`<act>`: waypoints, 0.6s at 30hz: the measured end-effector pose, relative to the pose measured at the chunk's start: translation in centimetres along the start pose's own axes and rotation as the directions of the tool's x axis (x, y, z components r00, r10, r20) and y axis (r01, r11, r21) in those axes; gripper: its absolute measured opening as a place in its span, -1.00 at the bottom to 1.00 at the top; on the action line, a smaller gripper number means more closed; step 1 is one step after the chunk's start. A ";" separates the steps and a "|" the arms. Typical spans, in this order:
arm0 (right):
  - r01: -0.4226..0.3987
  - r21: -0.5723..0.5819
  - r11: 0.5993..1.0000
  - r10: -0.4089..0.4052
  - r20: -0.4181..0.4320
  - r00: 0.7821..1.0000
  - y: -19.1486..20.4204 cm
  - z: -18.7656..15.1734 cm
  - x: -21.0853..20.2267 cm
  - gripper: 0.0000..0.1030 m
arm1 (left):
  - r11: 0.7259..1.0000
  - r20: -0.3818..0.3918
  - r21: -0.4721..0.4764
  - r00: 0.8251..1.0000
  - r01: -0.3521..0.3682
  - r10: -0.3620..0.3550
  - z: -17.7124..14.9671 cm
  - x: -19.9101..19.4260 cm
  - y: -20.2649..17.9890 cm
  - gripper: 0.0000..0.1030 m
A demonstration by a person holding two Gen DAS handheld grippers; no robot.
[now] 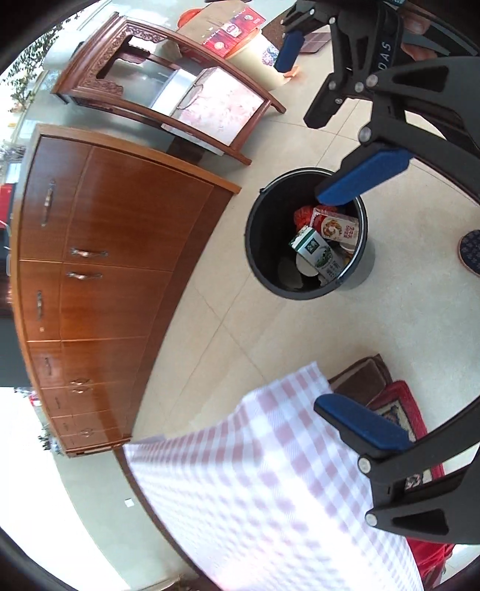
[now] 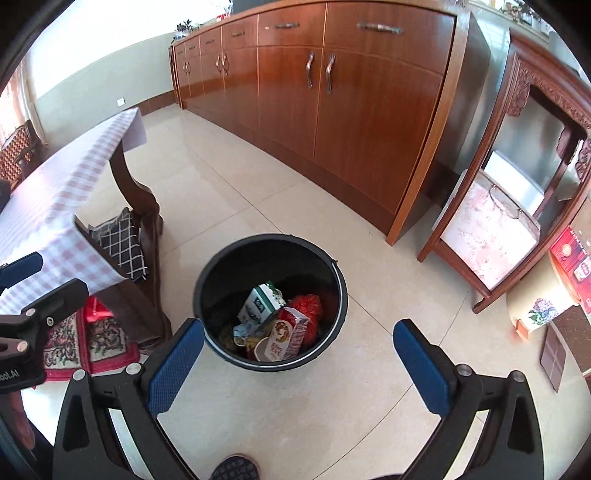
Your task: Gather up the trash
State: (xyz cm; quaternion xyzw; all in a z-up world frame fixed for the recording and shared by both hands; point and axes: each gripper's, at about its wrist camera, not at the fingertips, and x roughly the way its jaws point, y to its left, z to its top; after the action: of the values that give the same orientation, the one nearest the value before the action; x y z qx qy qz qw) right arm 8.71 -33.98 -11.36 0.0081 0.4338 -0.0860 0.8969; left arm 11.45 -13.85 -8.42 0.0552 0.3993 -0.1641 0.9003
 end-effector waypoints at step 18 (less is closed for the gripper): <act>0.031 -0.070 0.997 -0.014 0.227 0.974 5.3 -0.5 -17.2 1.00 | 0.996 0.224 -0.050 0.971 -0.073 0.082 -0.5 -14.1 1.6 0.99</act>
State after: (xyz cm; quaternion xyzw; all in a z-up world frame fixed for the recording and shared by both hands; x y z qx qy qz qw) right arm -1.25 -26.20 1.41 -0.0394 0.3317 -0.0805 0.9391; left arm 2.83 -8.66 1.59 0.0330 0.2953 -0.1258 0.9465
